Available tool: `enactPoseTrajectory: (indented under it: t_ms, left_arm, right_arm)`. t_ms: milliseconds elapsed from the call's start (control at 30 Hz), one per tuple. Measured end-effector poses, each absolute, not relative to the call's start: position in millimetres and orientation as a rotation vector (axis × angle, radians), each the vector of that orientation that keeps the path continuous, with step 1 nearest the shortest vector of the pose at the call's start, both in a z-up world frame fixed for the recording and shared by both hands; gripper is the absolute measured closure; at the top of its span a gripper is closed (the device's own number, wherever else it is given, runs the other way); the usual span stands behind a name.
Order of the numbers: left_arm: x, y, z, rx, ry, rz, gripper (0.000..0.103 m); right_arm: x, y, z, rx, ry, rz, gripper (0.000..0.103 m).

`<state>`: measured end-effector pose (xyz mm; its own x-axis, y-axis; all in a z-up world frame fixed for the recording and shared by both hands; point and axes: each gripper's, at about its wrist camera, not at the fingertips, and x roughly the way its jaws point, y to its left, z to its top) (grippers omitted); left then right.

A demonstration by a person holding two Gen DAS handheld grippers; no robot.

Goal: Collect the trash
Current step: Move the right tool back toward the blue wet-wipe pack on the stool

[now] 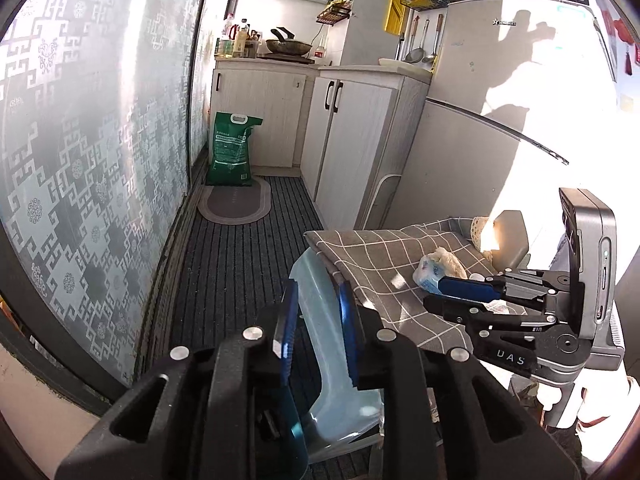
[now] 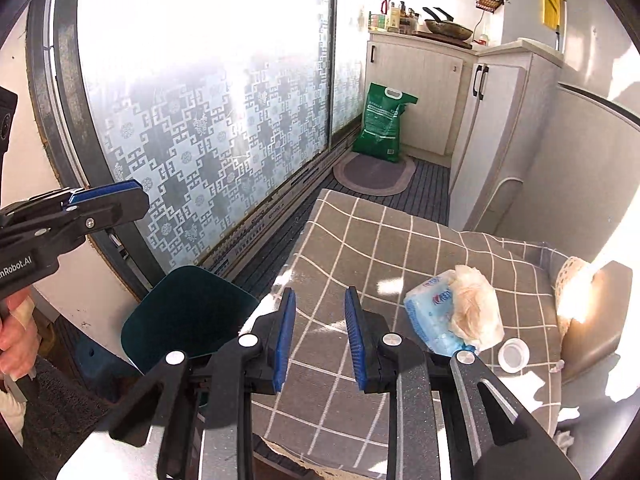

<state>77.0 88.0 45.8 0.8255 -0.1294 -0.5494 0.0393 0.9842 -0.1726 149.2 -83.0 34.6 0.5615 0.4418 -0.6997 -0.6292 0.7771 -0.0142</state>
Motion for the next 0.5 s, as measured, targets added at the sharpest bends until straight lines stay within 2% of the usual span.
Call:
enactPoseTrajectory:
  t_ms: [367,433,500]
  left_arm:
    - [105.2,26.7,40.3,-0.138,0.608,-0.200,0.074]
    - [112.2,14.2,38.0,-0.141,0.617,-0.219,0.074]
    - [120.0,1.7,35.2,-0.145,0.627,-0.237,0.073]
  right_arm:
    - [162.7,-149.0,30.9,-0.242,0.736,0.529,0.077]
    - [163.8,-159.6,29.6,-0.239,0.732,0.507,0.069]
    - [166.1,-169.4,27.3,-0.234,0.734,0.488,0.067]
